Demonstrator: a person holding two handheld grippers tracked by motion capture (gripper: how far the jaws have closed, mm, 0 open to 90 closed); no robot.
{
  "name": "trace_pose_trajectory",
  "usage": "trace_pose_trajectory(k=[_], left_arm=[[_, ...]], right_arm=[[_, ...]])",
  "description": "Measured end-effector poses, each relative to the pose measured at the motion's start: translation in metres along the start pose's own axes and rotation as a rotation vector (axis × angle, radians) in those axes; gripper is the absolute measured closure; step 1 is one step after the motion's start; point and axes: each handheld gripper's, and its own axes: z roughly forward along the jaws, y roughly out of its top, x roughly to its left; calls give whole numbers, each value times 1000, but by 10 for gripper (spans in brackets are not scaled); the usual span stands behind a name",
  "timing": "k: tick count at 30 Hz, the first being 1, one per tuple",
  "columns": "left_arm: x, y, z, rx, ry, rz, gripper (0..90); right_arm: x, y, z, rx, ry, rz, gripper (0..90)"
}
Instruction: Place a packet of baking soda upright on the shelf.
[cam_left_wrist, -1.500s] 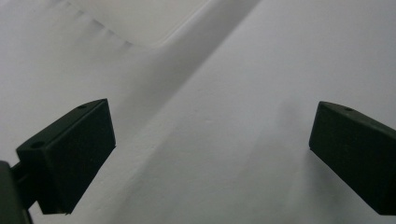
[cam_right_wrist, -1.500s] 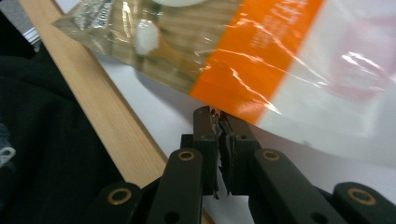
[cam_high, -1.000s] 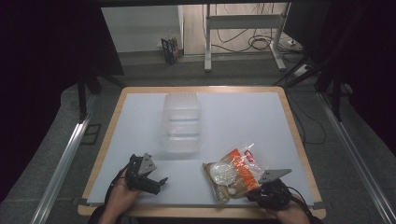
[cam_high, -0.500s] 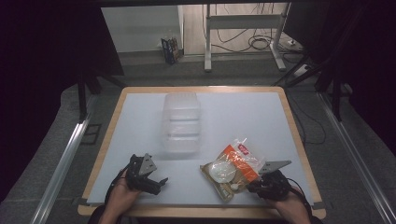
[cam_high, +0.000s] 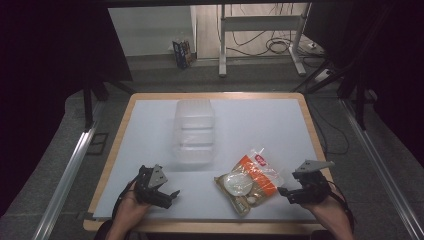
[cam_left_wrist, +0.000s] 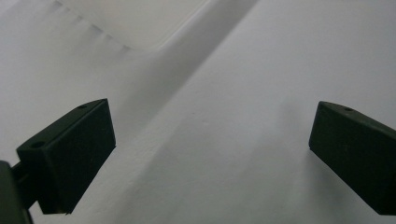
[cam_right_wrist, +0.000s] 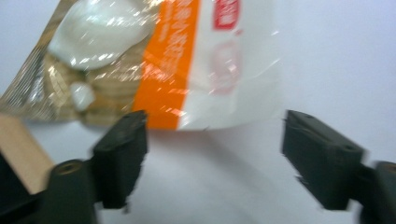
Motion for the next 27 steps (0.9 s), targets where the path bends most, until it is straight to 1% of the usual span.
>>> trace_pose_trajectory(k=[1,3,4,5,6,9,10,15,17,19,20,22,24,25,26,27], left_arm=[[0,0,0,1,0,1,5],[0,0,0,0,0,1,5],[0,0,0,0,0,1,5],[0,0,0,1,0,1,5],[0,0,0,1,0,1,5],[0,0,0,1,-1,1,5],[0,0,0,1,-1,1,5],[-1,0,0,2,-1,5,6],[-1,0,0,2,0,5,5],[-1,0,0,7,-1,12,5],[-1,0,0,7,-2,12,6],[-1,0,0,7,-1,12,6],[-1,0,0,7,-1,13,6],[-1,0,0,8,-2,13,6],[-1,0,0,8,-1,15,6],[-1,0,0,9,-1,16,6]], right_arm=[[-5,5,3,-7,2,13,123],[-8,7,6,-10,7,21,115],[-10,10,10,-14,19,30,98],[-13,12,16,-21,42,45,93],[-14,14,20,-22,58,48,92],[-18,18,35,-19,107,70,83],[-19,20,40,-11,121,72,79],[-20,23,53,3,155,89,58],[-20,23,59,21,185,112,58],[-19,24,63,27,208,125,58],[-18,25,66,32,218,121,59],[-16,26,70,48,220,118,79],[-16,28,73,52,230,115,123],[-16,29,74,47,248,121,147],[-16,29,75,39,278,130,164],[-18,30,76,33,309,144,199]])
